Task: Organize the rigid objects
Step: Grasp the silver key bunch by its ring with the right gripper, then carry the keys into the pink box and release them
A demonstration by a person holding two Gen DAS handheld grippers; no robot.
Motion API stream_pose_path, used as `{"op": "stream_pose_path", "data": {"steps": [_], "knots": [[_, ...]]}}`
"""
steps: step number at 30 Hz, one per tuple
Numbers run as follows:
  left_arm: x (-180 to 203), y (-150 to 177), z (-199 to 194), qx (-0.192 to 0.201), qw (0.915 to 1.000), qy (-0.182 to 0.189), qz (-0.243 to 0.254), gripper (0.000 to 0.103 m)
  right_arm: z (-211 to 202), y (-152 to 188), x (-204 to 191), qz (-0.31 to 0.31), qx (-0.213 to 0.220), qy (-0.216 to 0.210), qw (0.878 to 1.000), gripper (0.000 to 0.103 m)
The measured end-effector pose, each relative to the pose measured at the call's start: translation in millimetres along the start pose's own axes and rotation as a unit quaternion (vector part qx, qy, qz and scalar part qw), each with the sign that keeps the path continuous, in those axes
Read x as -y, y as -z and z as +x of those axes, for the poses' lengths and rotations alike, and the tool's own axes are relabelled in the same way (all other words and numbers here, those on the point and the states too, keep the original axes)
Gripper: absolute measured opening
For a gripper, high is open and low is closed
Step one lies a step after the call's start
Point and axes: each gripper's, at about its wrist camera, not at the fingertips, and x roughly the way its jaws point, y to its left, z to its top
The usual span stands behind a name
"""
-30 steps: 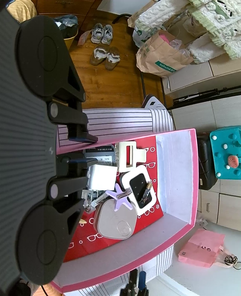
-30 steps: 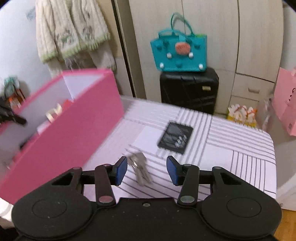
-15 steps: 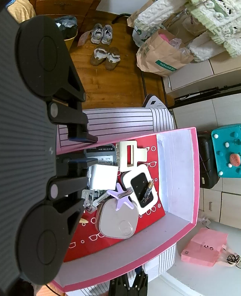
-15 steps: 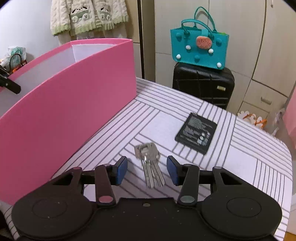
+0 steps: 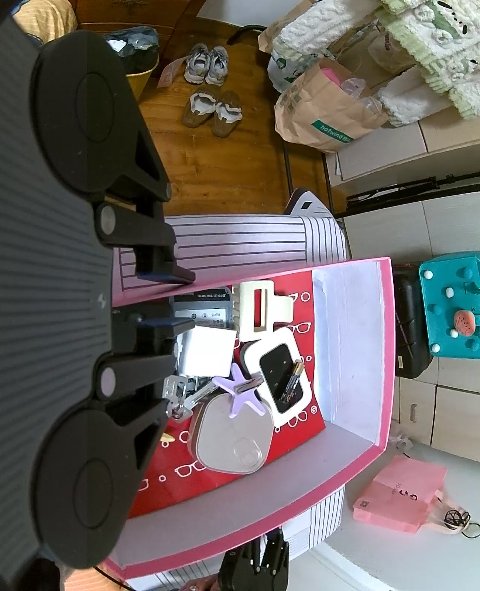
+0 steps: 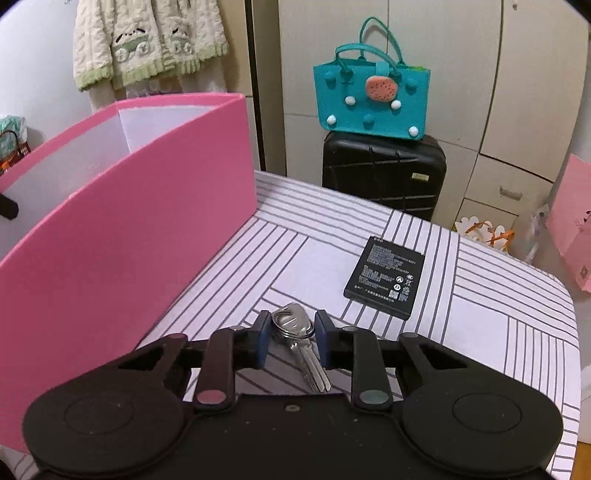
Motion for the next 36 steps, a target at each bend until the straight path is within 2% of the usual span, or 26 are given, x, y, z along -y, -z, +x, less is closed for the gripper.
{"op": "stream_pose_path", "data": {"steps": [14,19,23,33,36], "knots": [[4.2,3.0,1.4,0.001,0.9999,0.0,0.016,0.017,-27.1,-12.7,0.2,0.022,0.023,-0.012,0.999,0.029],[5.6,7.1,-0.1,0.008,0.9996,-0.004,0.026,0.016,-45.5,-19.7,-2.7,0.024,0.035,-0.014,0.999,0.029],[3.9,9.7,-0.8,0.015,0.9995,-0.007,0.027,0.01,-63.9,-27.3,-7.5,0.025,0.046,-0.019,0.998,0.029],[0.4,11.1,-2.1,0.016,0.9996,0.0,0.025,0.01,-111.9,-51.0,-29.7,0.003,0.079,-0.033,0.996,0.029],[0.0,10.9,-2.3,0.016,0.9996,0.0,0.025,0.01,-127.8,-60.5,-42.4,-0.014,0.091,-0.05,0.995,0.029]]}}
